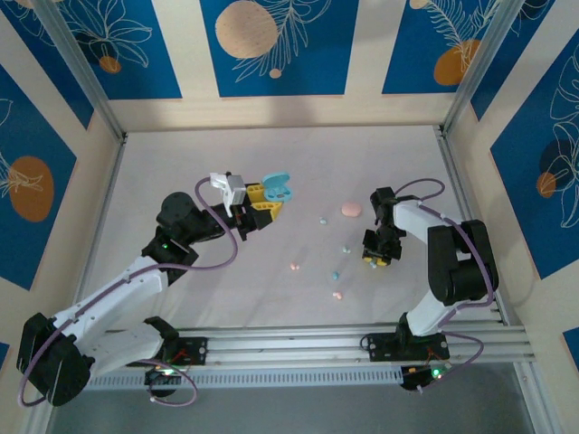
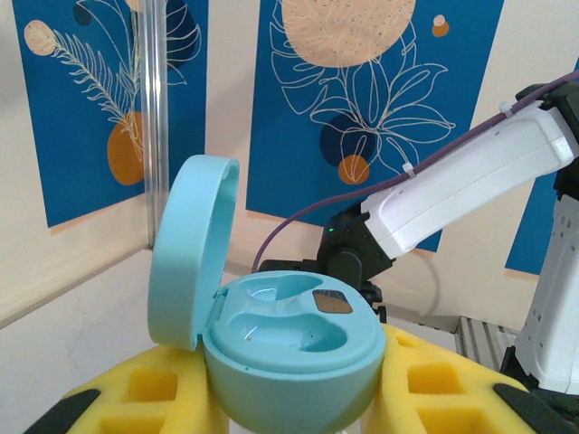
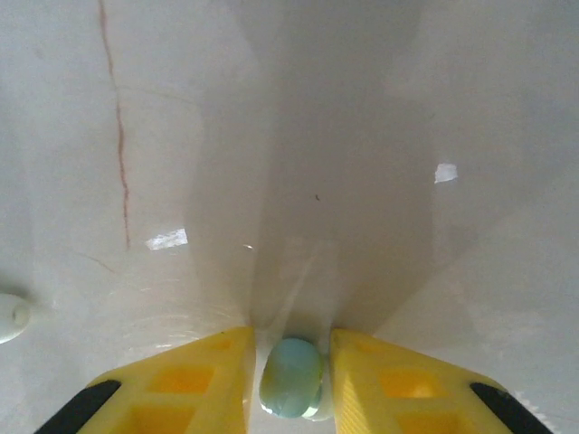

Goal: Insert wireless bluetooth earbuds into charging case

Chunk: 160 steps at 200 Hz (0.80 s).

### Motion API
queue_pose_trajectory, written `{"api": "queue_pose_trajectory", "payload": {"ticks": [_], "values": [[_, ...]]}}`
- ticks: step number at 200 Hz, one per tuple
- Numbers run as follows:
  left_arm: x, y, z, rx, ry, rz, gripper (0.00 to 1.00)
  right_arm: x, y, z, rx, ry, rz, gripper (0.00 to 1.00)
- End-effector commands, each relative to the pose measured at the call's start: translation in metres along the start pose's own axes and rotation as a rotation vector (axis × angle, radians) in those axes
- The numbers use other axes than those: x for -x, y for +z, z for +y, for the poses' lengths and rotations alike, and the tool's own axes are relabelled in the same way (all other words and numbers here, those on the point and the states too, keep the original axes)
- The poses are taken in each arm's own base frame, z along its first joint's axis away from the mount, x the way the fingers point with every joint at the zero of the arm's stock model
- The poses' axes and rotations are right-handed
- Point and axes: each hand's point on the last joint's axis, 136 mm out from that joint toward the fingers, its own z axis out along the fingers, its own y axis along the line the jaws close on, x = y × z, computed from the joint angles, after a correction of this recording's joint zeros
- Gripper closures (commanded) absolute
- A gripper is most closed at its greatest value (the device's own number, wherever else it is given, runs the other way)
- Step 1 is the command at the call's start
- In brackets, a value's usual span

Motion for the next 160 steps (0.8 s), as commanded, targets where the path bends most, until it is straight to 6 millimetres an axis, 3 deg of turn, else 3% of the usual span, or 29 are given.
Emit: {"api": "queue_pose_trajectory", "payload": {"ticks": [1, 53, 105, 160], "values": [[0.0111, 0.0003, -0.0065, -0.013, 0.023, -0.022, 0.76, 0.0062, -0.0010, -0.0003, -0.022, -0.015, -0.013, 0.72], [0.0112, 0.0012, -0.0063, -0.014, 0.020, -0.022, 0.76, 0.0081, -0.0040, 0.0006, -0.028, -0.026, -0.025, 0.76], [0.0112, 0.0021, -0.0056, -0.015, 0.018, -0.021, 0.75, 0.0107, -0.0057, -0.0005, -0.047, -0.028, -0.033, 0.71], [0.0096, 0.0022, -0.0056, -0.016, 0.014, -0.019, 0.75, 0.0054, -0.0015, 0.0011, -0.039, -0.019, 0.002, 0.73]]}}
